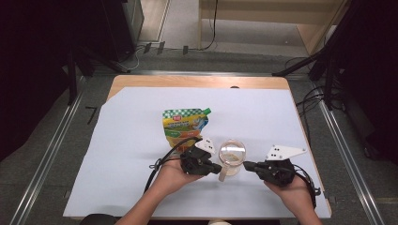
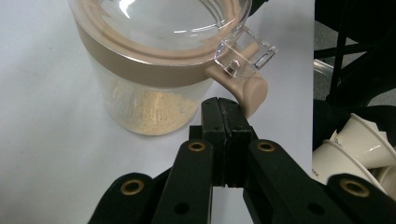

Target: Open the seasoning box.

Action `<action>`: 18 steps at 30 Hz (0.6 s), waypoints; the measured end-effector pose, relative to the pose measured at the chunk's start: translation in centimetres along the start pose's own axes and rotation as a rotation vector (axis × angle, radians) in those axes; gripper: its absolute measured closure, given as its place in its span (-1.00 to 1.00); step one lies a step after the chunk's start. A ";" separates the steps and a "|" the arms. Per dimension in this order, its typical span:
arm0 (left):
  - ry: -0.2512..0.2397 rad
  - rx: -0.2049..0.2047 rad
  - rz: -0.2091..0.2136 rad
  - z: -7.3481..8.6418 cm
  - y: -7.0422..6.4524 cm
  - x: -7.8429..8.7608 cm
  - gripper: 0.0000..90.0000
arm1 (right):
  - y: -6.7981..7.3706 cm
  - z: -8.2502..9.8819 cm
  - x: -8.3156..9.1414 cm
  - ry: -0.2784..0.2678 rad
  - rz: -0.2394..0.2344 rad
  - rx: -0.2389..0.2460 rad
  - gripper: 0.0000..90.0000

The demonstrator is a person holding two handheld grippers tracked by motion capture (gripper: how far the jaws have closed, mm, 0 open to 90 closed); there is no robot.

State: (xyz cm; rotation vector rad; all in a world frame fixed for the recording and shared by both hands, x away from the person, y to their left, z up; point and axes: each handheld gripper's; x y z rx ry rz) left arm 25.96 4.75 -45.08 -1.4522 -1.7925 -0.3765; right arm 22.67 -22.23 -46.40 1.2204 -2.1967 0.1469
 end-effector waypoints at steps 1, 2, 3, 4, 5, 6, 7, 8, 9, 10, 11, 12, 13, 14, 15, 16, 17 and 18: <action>-0.002 0.000 -0.004 0.0 0.0 0.0 1.00 | 0.1 0.0 0.0 0.003 -0.003 0.005 1.00; -0.003 0.002 -0.005 0.0 0.0 -0.1 1.00 | 0.1 0.0 -0.1 0.004 -0.002 0.010 1.00; -0.003 0.002 -0.007 0.0 0.0 -0.1 1.00 | 0.2 0.0 -0.1 0.004 -0.004 0.011 1.00; -0.005 0.004 -0.006 0.0 -0.1 -0.2 1.00 | 0.2 0.0 -0.1 0.005 -0.005 0.014 1.00; -0.006 0.002 -0.004 0.0 -0.1 -0.2 1.00 | 0.2 0.0 -0.1 0.005 0.001 0.016 1.00; -0.009 0.003 -0.004 -0.1 -0.2 -0.3 1.00 | 0.2 0.0 -0.2 0.004 0.002 0.013 1.00; -0.010 0.001 -0.005 -0.1 -0.3 -0.4 1.00 | 0.1 0.0 -0.2 0.004 0.004 0.013 1.00; -0.011 0.000 -0.006 -0.2 -0.4 -0.5 1.00 | 0.1 0.0 -0.3 0.003 0.006 0.017 1.00; -0.010 -0.001 -0.006 -0.2 -0.4 -0.5 1.00 | 0.2 -0.1 -0.4 0.003 0.006 0.017 1.00; -0.013 0.003 -0.006 -0.3 -0.5 -0.6 1.00 | 0.2 -0.1 -0.5 0.004 0.008 0.019 1.00; -0.025 0.010 -0.001 -0.3 -0.7 -0.7 1.00 | 0.2 -0.1 -0.6 0.007 0.007 0.019 1.00; -0.025 0.005 -0.001 -0.4 -0.7 -0.8 1.00 | 0.3 -0.1 -0.7 0.010 0.010 0.023 1.00; -0.034 0.003 0.005 -0.5 -0.8 -0.9 1.00 | 0.3 -0.1 -0.8 0.011 0.009 0.025 1.00; -0.043 0.008 0.016 -0.5 -0.9 -0.9 1.00 | 0.3 -0.2 -0.9 0.011 0.009 0.025 1.00; -0.057 0.010 0.024 -0.6 -1.0 -1.1 1.00 | 0.4 -0.2 -1.1 0.012 0.012 0.027 1.00; -0.061 0.012 0.025 -0.7 -1.0 -1.2 1.00 | 0.4 -0.2 -1.2 0.013 0.007 0.026 1.00; -0.060 0.008 0.025 -0.7 -1.0 -1.3 1.00 | 0.5 -0.2 -1.3 0.014 0.009 0.029 1.00; -0.055 0.009 0.015 -0.8 -1.0 -1.5 1.00 | 0.5 -0.2 -1.5 0.019 0.015 0.034 1.00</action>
Point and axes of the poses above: each handheld gripper's, and its own axes: x roughly backward along the jaws, z roughly out of its underside, y roughly to its left, and after that the axes turned 1 degree about -y, right-handed
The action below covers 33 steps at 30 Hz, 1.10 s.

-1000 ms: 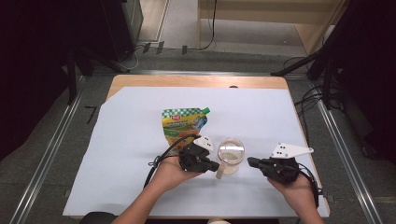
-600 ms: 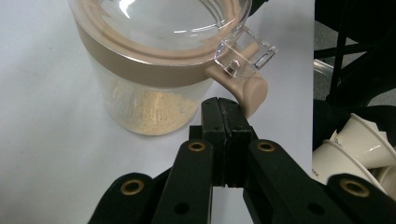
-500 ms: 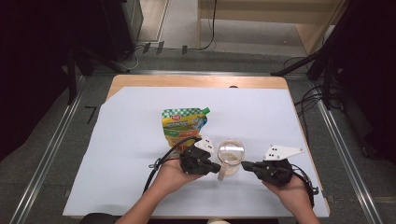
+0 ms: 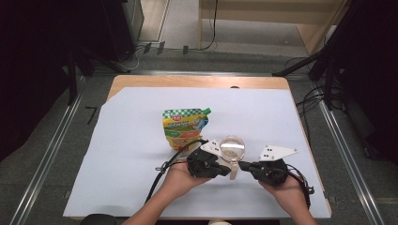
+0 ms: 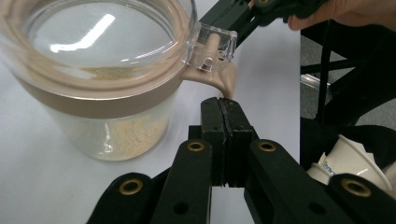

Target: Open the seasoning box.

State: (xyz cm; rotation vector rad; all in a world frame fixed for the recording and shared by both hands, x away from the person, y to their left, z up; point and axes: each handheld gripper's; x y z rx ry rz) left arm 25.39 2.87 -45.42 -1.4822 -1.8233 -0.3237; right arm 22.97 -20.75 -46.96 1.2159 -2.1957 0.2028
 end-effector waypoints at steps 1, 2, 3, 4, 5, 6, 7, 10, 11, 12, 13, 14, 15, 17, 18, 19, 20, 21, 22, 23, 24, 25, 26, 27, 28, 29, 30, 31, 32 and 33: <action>0.004 0.001 -0.005 0.0 0.1 -0.1 1.00 | 0.0 0.0 -0.2 0.002 0.005 0.002 1.00; 0.003 0.006 0.002 0.0 0.2 -0.1 1.00 | 0.0 0.0 -0.2 0.000 0.002 -0.002 1.00; 0.000 0.007 0.003 0.0 0.2 -0.1 1.00 | 0.0 0.0 -0.2 0.001 0.001 -0.001 1.00; -0.004 0.009 0.003 0.0 0.3 0.0 1.00 | 0.0 0.0 -0.2 0.002 0.000 0.000 1.00; -0.005 0.010 0.008 0.0 0.3 0.1 0.99 | 0.0 0.0 -0.1 0.002 0.008 -0.006 1.00; -0.011 0.018 0.015 0.0 0.4 0.3 0.98 | 0.0 0.0 0.0 0.000 0.005 -0.007 1.00; -0.016 0.023 0.019 0.0 0.5 0.5 0.97 | 0.1 0.1 0.2 -0.005 0.007 -0.005 1.00; -0.013 0.031 0.004 0.0 0.6 1.0 0.96 | 0.5 0.0 0.8 -0.021 0.009 -0.014 1.00; -0.018 0.030 0.003 0.0 0.7 1.1 0.96 | 0.7 0.0 1.0 -0.029 0.014 -0.021 1.00; -0.014 0.030 0.000 0.1 0.9 1.4 0.95 | 0.9 0.0 1.2 -0.031 0.015 -0.034 1.00; -0.012 0.031 -0.004 0.1 1.0 1.6 0.93 | 1.2 0.0 1.4 -0.038 0.018 -0.044 1.00; -0.012 0.033 -0.011 0.2 1.1 1.8 0.93 | 1.5 0.1 1.4 -0.043 0.011 -0.044 1.00; -0.010 0.034 -0.012 0.2 1.2 2.0 0.91 | 1.8 0.2 1.5 -0.045 0.014 -0.049 1.00; -0.012 0.041 -0.020 0.3 1.5 2.4 0.87 | 2.4 0.4 1.5 -0.045 0.009 -0.042 1.00; -0.019 0.064 -0.011 0.3 1.7 2.6 0.80 | 2.9 0.5 1.5 -0.038 0.019 -0.033 1.00; -0.018 0.071 -0.017 0.3 1.9 2.8 0.73 | 3.3 0.5 1.5 -0.039 0.019 -0.015 1.00; -0.025 0.075 -0.022 0.3 2.0 3.0 0.72 | 3.6 0.5 1.4 -0.041 0.018 -0.013 1.00; -0.024 0.072 -0.024 0.3 2.0 3.0 0.68 | 4.0 0.4 1.2 -0.051 0.014 -0.020 1.00; -0.022 0.067 -0.030 0.3 2.0 3.1 0.65 | 4.2 0.3 1.1 -0.055 0.008 -0.023 1.00; -0.018 0.062 -0.032 0.4 2.0 3.1 0.63 | 4.5 0.3 0.8 -0.055 0.004 -0.019 1.00; -0.016 0.058 -0.030 0.4 2.0 3.2 0.60 | 4.7 0.2 0.6 -0.051 0.003 -0.013 1.00; -0.019 0.052 -0.030 0.4 1.9 3.2 0.55 | 4.9 0.2 0.2 -0.048 0.001 -0.011 1.00; -0.021 0.048 -0.028 0.4 1.9 3.2 0.50 | 4.9 0.2 -0.1 -0.048 -0.002 -0.011 1.00; -0.022 0.039 -0.035 0.4 1.9 3.3 0.45 | 4.9 0.2 -0.3 -0.050 -0.005 -0.010 1.00; -0.025 0.037 -0.043 0.4 1.9 3.3 0.38 | 5.0 0.2 -0.6 -0.046 -0.008 -0.019 1.00; -0.028 0.041 -0.061 0.5 2.0 3.4 0.33 | 5.0 0.2 -0.8 -0.043 -0.010 -0.021 1.00; -0.034 0.046 -0.064 0.5 2.1 3.4 0.28 | 5.0 0.1 -1.1 -0.042 -0.007 -0.023 1.00; -0.038 0.057 -0.067 0.5 2.3 3.5 0.25 | 5.0 0.1 -1.2 -0.037 -0.006 -0.028 1.00; -0.038 0.062 -0.069 0.6 2.4 3.6 0.20 | 4.9 0.1 -1.4 -0.036 0.001 -0.033 1.00; -0.038 0.063 -0.066 0.6 2.6 3.7 0.18 | 4.9 0.1 -1.6 -0.036 -0.001 -0.037 1.00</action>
Point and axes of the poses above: each handheld gripper's, and its own axes: x roughly backward along the jaws, z roughly out of its underside, y roughly to its left, and after that the axes turned 1 degree about -y, right-handed
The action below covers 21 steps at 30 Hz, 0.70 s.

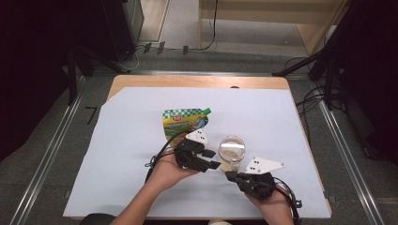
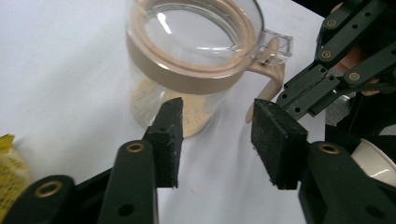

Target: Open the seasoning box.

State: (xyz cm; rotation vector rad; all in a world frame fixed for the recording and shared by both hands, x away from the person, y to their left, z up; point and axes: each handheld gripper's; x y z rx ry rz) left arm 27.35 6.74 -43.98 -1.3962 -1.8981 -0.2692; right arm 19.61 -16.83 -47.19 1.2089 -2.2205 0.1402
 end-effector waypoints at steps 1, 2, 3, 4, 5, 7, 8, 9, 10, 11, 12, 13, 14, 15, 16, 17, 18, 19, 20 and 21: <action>-0.001 0.006 0.001 0.0 0.1 0.1 0.17 | 0.0 0.0 -0.1 0.001 -0.008 0.001 1.00; -0.009 0.011 0.002 0.0 0.1 0.2 0.15 | 0.1 0.0 -0.2 0.002 -0.005 0.004 1.00; -0.010 0.008 0.000 0.1 0.2 0.2 0.13 | 0.2 0.1 -0.4 0.009 0.005 0.010 1.00; -0.016 0.013 -0.001 0.1 0.2 0.3 0.12 | 0.3 0.1 -0.5 0.010 0.007 0.012 1.00; -0.016 0.013 -0.003 0.1 0.3 0.4 0.11 | 0.4 0.1 -0.6 0.014 0.015 0.013 1.00; -0.019 0.014 -0.004 0.1 0.3 0.5 0.09 | 0.4 0.1 -0.8 0.013 0.020 0.011 1.00; -0.019 0.008 -0.010 0.1 0.3 0.5 0.09 | 0.4 0.1 -0.8 0.014 0.021 0.012 1.00; -0.017 0.006 -0.011 0.2 0.3 0.5 0.08 | 0.4 0.2 -0.7 0.016 0.020 0.013 1.00; -0.017 0.004 -0.016 0.2 0.3 0.5 0.08 | 0.4 0.2 -0.7 0.017 0.020 0.013 1.00; -0.020 0.001 -0.021 0.2 0.3 0.5 0.07 | 0.3 0.3 -0.6 0.023 0.027 0.016 1.00; -0.027 -0.005 -0.022 0.2 0.3 0.6 0.07 | 0.2 0.3 -0.6 0.021 0.030 0.016 1.00; -0.036 -0.015 -0.023 0.2 0.2 0.7 0.07 | 0.2 0.4 -0.5 0.021 0.036 0.011 1.00; -0.042 -0.022 -0.021 0.2 0.1 0.8 0.06 | 0.0 0.4 -0.4 0.021 0.039 0.007 1.00; -0.046 -0.026 -0.022 0.2 0.1 0.8 0.06 | -0.1 0.5 -0.3 0.019 0.044 0.006 1.00; -0.047 -0.025 -0.028 0.2 0.0 0.7 0.05 | -0.4 0.5 -0.1 0.019 0.046 0.002 1.00; -0.038 -0.029 -0.036 0.2 0.0 0.7 0.05 | -0.6 0.6 0.0 0.020 0.046 0.003 1.00; -0.035 -0.026 -0.036 0.2 0.0 0.7 0.05 | -0.7 0.6 0.1 0.017 0.049 -0.002 1.00; -0.033 -0.026 -0.034 0.2 0.0 0.6 0.05 | -1.0 0.7 0.2 0.017 0.048 0.001 1.00; -0.033 -0.025 -0.034 0.2 0.0 0.6 0.04 | -1.1 0.7 0.3 0.019 0.051 -0.007 1.00; -0.029 -0.025 -0.035 0.2 0.0 0.6 0.04 | -1.2 0.7 0.4 0.019 0.053 -0.009 1.00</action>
Point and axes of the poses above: each handheld gripper's, and its own axes: x roughly backward along the jaws, z roughly out of its underside, y roughly to its left, and after that the axes turned 1 degree about -y, right-handed
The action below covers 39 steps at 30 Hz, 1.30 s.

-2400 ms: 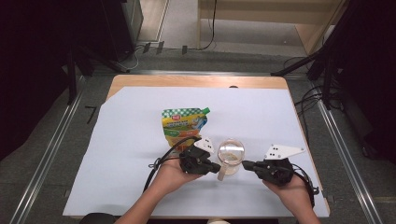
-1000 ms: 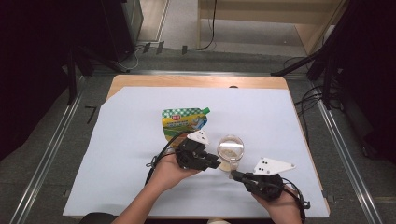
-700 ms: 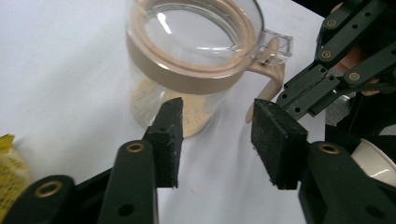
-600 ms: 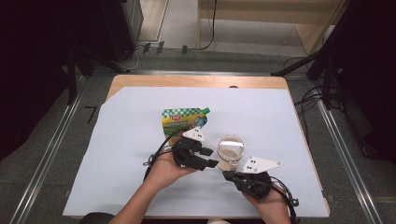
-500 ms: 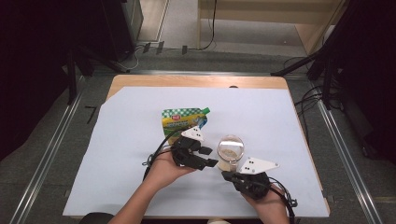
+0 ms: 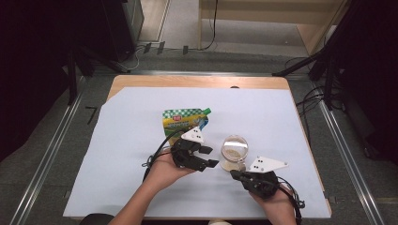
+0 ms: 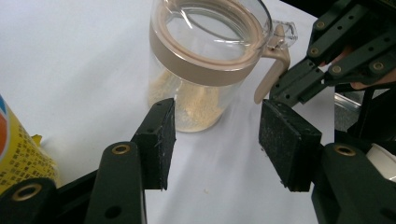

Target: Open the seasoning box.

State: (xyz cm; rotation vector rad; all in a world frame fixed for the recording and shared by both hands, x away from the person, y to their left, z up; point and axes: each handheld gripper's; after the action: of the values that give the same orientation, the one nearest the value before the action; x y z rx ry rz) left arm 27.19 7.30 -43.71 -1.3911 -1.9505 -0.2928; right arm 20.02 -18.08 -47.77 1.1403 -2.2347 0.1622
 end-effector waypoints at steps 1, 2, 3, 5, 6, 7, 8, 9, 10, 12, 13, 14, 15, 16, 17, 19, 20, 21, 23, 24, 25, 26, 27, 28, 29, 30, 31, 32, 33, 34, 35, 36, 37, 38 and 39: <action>0.000 0.001 0.002 0.0 0.0 0.0 0.04 | -0.1 0.0 0.1 0.002 0.001 -0.002 1.00; -0.002 0.003 0.004 0.0 0.0 -0.1 0.04 | -0.3 0.0 0.2 0.006 0.004 -0.007 1.00; -0.002 0.004 0.004 0.1 0.0 -0.1 0.04 | -0.4 0.1 0.3 0.006 0.001 -0.011 1.00; 0.004 0.002 0.006 0.1 0.2 0.0 0.04 | -0.9 0.2 0.6 0.009 0.005 -0.021 1.00; 0.003 0.005 0.005 0.2 0.2 0.0 0.04 | -1.0 0.2 0.7 0.010 0.009 -0.021 1.00; -0.005 0.012 0.007 0.2 0.3 0.0 0.04 | -1.2 0.2 0.7 0.009 0.011 -0.027 1.00; -0.004 0.012 0.009 0.2 0.3 0.0 0.04 | -1.4 0.3 0.8 0.008 0.013 -0.031 1.00; -0.007 0.012 0.007 0.2 0.3 0.0 0.04 | -1.6 0.3 0.9 0.011 0.014 -0.041 1.00; -0.006 0.014 0.007 0.2 0.3 0.1 0.04 | -1.7 0.3 1.0 0.011 0.015 -0.043 1.00; -0.005 0.013 0.005 0.3 0.3 0.1 0.03 | -2.1 0.4 1.3 0.016 0.020 -0.052 1.00; -0.005 0.013 0.006 0.3 0.3 0.1 0.03 | -2.2 0.5 1.4 0.020 0.019 -0.051 1.00; -0.004 0.013 0.007 0.3 0.3 0.1 0.03 | -2.4 0.5 1.5 0.023 0.019 -0.052 1.00; -0.004 0.012 0.007 0.3 0.3 0.1 0.03 | -2.6 0.5 1.6 0.025 0.021 -0.058 1.00; -0.003 0.012 0.006 0.3 0.3 0.1 0.03 | -2.7 0.5 1.7 0.024 0.024 -0.056 1.00; -0.003 0.013 0.009 0.3 0.3 0.0 0.03 | -2.9 0.6 1.8 0.023 0.028 -0.060 1.00; -0.003 0.009 0.007 0.3 0.3 0.0 0.03 | -3.4 0.6 2.0 0.018 0.031 -0.070 1.00; -0.007 0.004 0.008 0.3 0.3 0.0 0.03 | -3.6 0.7 2.0 0.016 0.033 -0.078 1.00; -0.012 0.004 0.008 0.3 0.2 0.0 0.03 | -3.8 0.7 2.0 0.014 0.037 -0.083 1.00; -0.015 0.001 0.008 0.3 0.1 0.0 0.03 | -4.2 0.7 2.1 0.014 0.042 -0.091 1.00; -0.014 0.001 0.008 0.3 0.1 0.0 0.03 | -4.4 0.7 2.1 0.012 0.045 -0.099 1.00; -0.011 -0.001 0.007 0.3 0.1 -0.1 0.03 | -4.5 0.7 2.2 0.012 0.045 -0.101 1.00; -0.010 -0.002 0.006 0.3 0.1 -0.1 0.03 | -4.7 0.7 2.2 0.010 0.047 -0.099 1.00; -0.011 -0.002 0.007 0.3 0.1 -0.1 0.03 | -4.8 0.7 2.3 0.014 0.047 -0.107 1.00; -0.012 0.000 0.009 0.3 0.1 -0.1 0.03 | -4.9 0.7 2.3 0.013 0.046 -0.102 1.00; -0.013 -0.001 0.011 0.3 0.1 -0.1 0.03 | -5.1 0.7 2.4 0.015 0.044 -0.097 1.00; -0.011 -0.001 0.009 0.3 0.1 -0.1 0.03 | -5.2 0.8 2.4 0.017 0.045 -0.092 1.00; -0.007 -0.002 0.010 0.3 0.1 -0.2 0.03 | -5.4 0.8 2.4 0.017 0.047 -0.090 1.00; -0.001 -0.005 0.008 0.3 0.1 -0.2 0.03 | -5.6 0.8 2.5 0.018 0.049 -0.099 1.00; 0.002 -0.008 0.007 0.3 0.1 -0.2 0.03 | -5.8 0.9 2.5 0.021 0.052 -0.099 1.00; 0.002 -0.008 0.011 0.3 0.1 -0.2 0.03 | -6.1 0.9 2.5 0.026 0.056 -0.109 1.00; 0.002 -0.008 0.011 0.3 0.1 -0.2 0.03 | -6.4 0.9 2.6 0.028 0.058 -0.113 1.00; 0.003 -0.009 0.010 0.3 0.1 -0.2 0.03 | -6.6 0.9 2.6 0.028 0.061 -0.117 1.00; 0.003 -0.009 0.011 0.3 0.1 -0.3 0.03 | -6.7 0.9 2.6 0.028 0.064 -0.122 1.00; 0.006 -0.008 0.010 0.3 0.1 -0.3 0.03 | -7.1 1.0 2.7 0.026 0.068 -0.125 1.00; 0.007 -0.007 0.010 0.3 0.1 -0.3 0.03 | -7.2 1.0 2.8 0.025 0.068 -0.131 1.00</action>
State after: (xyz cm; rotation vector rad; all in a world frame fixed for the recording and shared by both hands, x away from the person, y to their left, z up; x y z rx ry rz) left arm 27.19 7.32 -44.18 -1.4020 -1.9382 -0.2993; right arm 23.85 -24.87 -48.14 0.9882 -2.2279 0.0567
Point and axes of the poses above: each handheld gripper's, and its own axes: x roughly backward along the jaws, z roughly out of its underside, y roughly to its left, and after that the axes turned 1 degree about -y, right-handed
